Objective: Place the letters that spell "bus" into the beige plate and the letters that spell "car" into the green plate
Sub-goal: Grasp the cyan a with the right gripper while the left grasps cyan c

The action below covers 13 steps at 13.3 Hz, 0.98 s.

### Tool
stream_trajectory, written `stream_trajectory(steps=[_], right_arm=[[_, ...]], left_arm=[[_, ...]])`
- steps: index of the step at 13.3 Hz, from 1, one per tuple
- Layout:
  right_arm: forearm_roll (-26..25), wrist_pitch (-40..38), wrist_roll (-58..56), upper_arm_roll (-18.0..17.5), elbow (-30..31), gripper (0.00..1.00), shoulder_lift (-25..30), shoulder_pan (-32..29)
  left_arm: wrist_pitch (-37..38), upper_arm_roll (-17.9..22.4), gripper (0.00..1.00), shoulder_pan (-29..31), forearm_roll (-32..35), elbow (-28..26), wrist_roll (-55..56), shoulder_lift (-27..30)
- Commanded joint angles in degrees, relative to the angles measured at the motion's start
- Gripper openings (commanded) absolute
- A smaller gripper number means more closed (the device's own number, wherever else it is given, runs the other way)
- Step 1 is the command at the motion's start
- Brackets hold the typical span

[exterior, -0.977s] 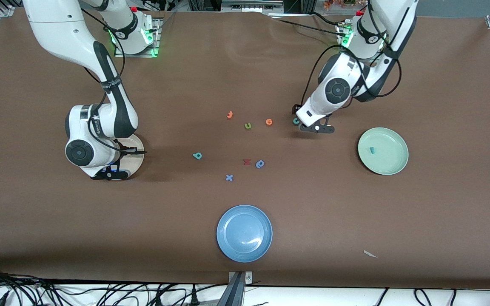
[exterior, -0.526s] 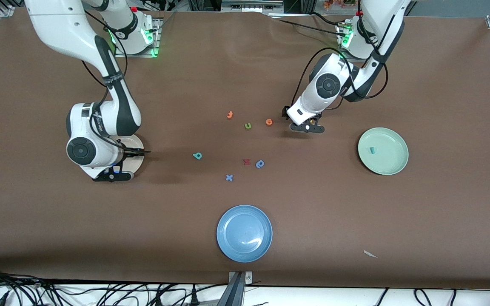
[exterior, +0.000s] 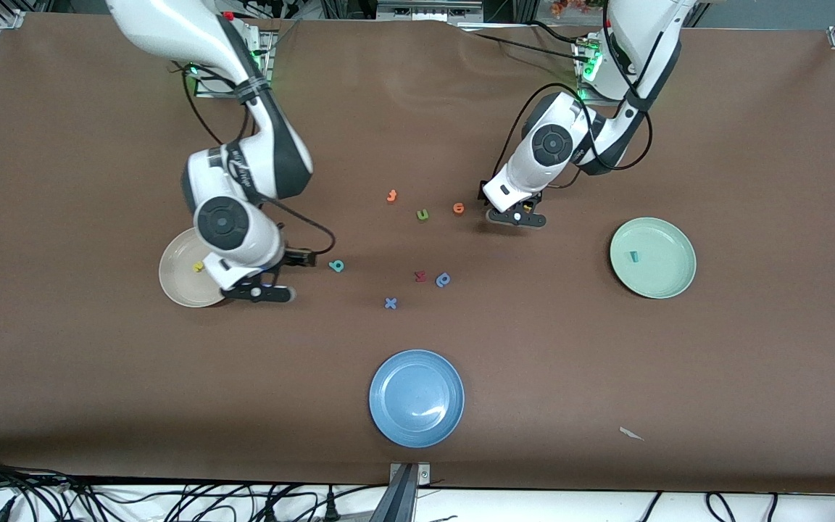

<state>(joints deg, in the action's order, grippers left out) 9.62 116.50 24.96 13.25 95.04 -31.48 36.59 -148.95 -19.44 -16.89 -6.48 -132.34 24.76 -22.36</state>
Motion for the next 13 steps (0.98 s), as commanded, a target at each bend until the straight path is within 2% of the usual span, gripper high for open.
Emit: stream_trajectory(steps=[1, 5, 8, 11, 12, 13], right_arm=[[3.7, 2.8, 2.7, 0.5, -1.3, 0.98, -3.1, 2.7], [2.1, 10.7, 1.3, 0.6, -0.2, 0.96, -6.8, 7.0], [2.0, 11.5, -5.9, 0.5, 0.0, 0.95, -8.7, 7.4], [2.0, 11.8, -9.5, 0.5, 1.8, 0.95, -9.0, 7.4], [2.1, 11.9, -10.5, 0.5, 1.9, 0.91, -9.1, 7.4], [2.2, 12.3, -11.6, 0.5, 1.9, 0.81, -9.3, 7.5]], left_arm=[[-0.7, 0.3, 0.74, -0.2, 2.2, -0.1, -0.3, -0.5], [-1.4, 0.5, 0.72, 0.0, 4.9, -0.2, -0.2, -1.5], [-1.5, 0.6, 0.57, 0.0, 4.9, -0.2, -0.2, -1.5], [-1.5, 0.6, 0.38, 0.1, 4.9, -0.2, -0.2, -1.5], [-1.5, 0.6, 0.32, 0.1, 4.9, -0.2, -0.2, -1.5], [-1.5, 0.7, 0.26, 0.1, 5.0, -0.2, -0.2, -1.5]])
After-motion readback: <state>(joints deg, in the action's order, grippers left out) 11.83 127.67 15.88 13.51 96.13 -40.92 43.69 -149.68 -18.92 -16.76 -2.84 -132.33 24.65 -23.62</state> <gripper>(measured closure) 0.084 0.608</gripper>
